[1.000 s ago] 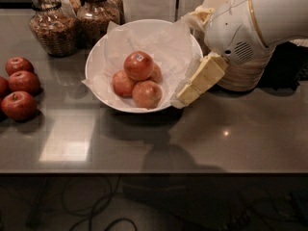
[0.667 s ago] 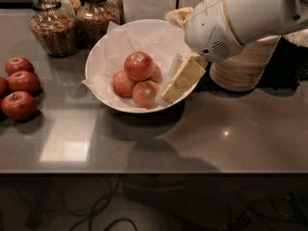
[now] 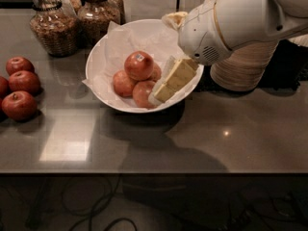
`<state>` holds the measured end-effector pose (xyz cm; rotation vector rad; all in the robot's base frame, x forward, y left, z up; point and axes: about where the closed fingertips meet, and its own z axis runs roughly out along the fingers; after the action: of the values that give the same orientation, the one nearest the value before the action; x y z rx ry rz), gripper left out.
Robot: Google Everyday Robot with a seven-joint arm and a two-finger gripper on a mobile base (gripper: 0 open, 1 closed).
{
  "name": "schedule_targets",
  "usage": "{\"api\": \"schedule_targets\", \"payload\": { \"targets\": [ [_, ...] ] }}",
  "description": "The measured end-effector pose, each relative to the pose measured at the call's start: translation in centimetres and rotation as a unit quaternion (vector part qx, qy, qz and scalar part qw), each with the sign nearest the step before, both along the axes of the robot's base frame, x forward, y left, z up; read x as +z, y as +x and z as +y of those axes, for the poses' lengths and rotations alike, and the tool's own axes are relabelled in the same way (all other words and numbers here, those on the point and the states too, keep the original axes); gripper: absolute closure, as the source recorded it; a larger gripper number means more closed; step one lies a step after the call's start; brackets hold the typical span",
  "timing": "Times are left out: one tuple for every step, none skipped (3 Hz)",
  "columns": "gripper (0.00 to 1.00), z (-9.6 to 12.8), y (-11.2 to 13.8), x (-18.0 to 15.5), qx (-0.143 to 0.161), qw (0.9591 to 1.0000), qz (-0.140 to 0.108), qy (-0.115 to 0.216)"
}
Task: Pick apple from white bowl
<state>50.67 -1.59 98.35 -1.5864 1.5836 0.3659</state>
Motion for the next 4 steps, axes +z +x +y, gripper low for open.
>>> {"api": "schedule_targets", "payload": {
  "targets": [
    [0.00,1.8,2.4,-2.3,0.014,0.9998,0.006,0.010],
    [0.00,4.0,4.5,-4.5,0.033,0.9992,0.017,0.011],
    [0.00,4.7,5.9,-5.5,0.038,0.9990,0.021,0.008],
    [0.00,4.8,7.1,-6.4,0.037,0.9989,0.026,0.007]
  ]
}}
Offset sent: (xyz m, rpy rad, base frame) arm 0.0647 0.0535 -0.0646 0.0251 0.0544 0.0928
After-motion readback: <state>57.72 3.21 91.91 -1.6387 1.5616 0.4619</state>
